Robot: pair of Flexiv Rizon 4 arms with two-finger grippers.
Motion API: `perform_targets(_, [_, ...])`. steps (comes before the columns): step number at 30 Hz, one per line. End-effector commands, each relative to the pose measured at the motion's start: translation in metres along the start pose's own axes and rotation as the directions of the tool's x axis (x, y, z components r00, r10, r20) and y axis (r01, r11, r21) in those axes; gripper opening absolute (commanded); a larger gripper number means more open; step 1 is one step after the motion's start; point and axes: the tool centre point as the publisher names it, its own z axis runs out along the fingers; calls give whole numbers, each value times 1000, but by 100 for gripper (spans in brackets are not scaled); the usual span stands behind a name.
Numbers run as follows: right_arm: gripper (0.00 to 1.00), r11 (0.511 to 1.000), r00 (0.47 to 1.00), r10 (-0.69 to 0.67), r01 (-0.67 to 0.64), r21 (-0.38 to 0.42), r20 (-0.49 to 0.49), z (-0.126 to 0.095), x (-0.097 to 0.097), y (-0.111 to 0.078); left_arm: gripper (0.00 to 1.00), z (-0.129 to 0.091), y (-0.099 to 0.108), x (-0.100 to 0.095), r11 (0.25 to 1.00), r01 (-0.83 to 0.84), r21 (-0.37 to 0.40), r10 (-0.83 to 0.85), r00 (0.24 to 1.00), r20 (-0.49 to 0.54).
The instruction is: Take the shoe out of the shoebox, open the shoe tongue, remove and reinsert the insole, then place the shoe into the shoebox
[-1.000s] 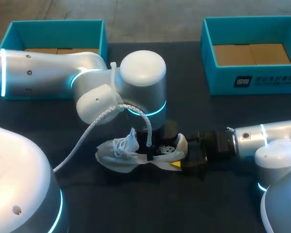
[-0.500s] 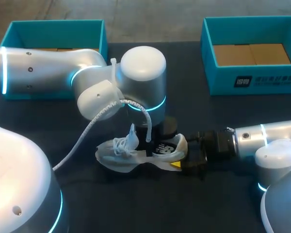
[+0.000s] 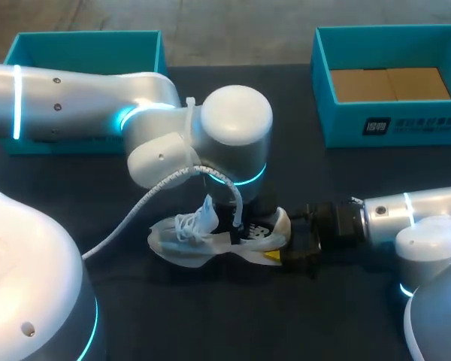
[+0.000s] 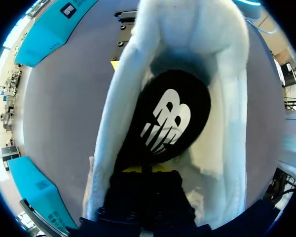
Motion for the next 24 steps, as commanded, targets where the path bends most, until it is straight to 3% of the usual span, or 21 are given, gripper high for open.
perform_targets(1, [0, 1000, 1000, -1, 1, 7, -4, 3, 6, 3, 0, 16, 6, -10, 999, 9, 40, -7, 999, -42])
perform_targets(12, [0, 1000, 1000, -1, 1, 7, -4, 3, 6, 3, 0, -6, 13, -8, 985, -2, 174, 41, 974, -221])
perform_targets(24, [0, 1000, 1000, -1, 1, 7, -4, 3, 6, 3, 0, -31, 17, 1, 955, -32, 296, 129, 940, -315])
